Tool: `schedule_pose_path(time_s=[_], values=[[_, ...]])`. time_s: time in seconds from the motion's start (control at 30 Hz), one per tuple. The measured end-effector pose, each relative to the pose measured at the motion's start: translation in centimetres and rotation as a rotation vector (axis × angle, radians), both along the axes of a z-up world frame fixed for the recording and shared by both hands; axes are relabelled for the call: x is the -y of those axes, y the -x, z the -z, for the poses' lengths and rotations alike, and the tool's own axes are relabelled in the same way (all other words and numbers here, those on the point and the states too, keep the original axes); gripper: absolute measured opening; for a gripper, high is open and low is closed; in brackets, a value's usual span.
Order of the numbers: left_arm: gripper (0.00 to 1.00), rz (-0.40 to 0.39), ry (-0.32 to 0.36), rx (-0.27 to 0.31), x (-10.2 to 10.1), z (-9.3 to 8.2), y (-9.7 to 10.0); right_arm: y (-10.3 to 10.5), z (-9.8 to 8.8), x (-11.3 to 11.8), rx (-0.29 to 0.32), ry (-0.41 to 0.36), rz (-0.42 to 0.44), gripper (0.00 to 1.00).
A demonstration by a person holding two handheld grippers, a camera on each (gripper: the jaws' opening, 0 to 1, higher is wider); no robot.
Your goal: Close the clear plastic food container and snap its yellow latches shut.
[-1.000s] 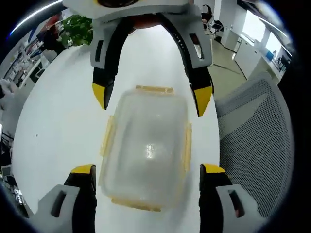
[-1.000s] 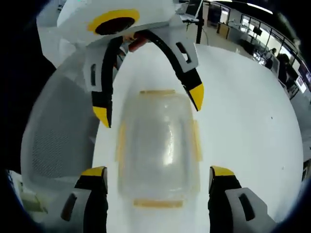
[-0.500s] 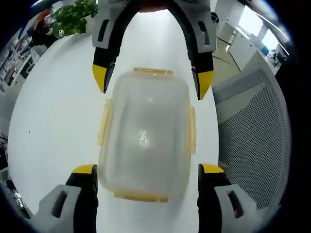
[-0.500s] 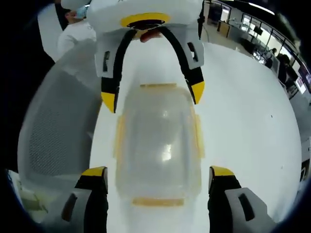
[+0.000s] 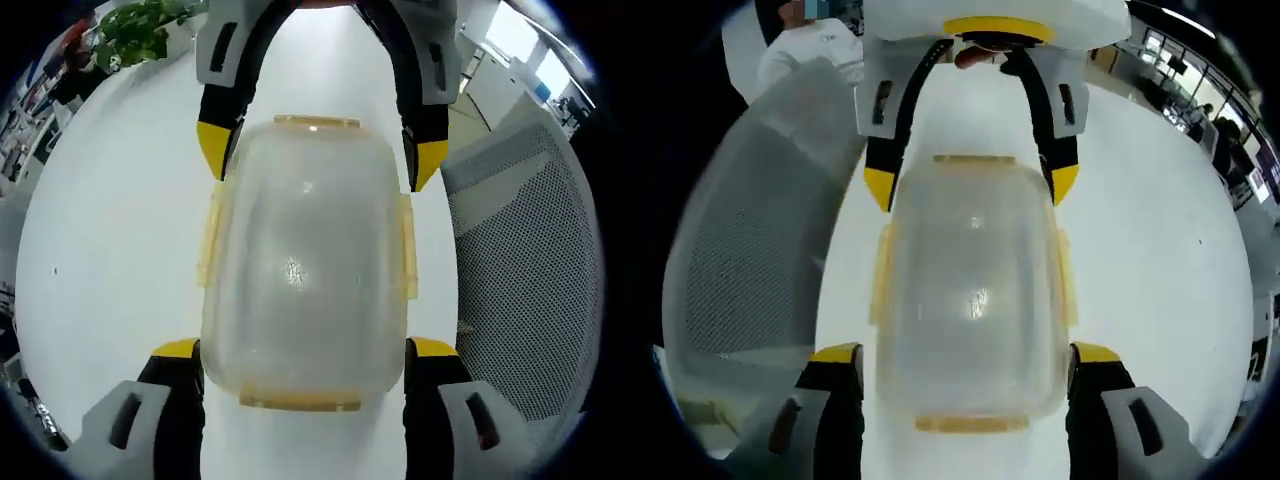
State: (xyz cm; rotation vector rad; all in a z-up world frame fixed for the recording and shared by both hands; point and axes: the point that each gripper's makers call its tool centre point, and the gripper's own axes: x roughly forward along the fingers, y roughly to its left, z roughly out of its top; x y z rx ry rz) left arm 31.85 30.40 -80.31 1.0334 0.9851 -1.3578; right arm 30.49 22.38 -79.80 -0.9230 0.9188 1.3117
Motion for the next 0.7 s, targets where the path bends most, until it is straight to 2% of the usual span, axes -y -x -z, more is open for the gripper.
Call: schedule_pose_path(time_s=[0.03, 0.27, 0.7], values=[[0.81, 0.006, -0.001, 0.005, 0.01, -0.02, 0.0, -0.2, -0.02, 0.08, 0.013, 0.008, -0.002, 0.79], [0.82, 0.014, -0.029, 0.058, 0.15, 0.41, 0.06, -0.26, 0.08, 0.14, 0.006, 0.025, -0.002, 0.79], [0.81, 0.004, -0.025, 0.062, -0.07, 0.3, -0.04, -0.28, 0.06, 0.01, 0.01, 0.015, 0.007, 0.77]])
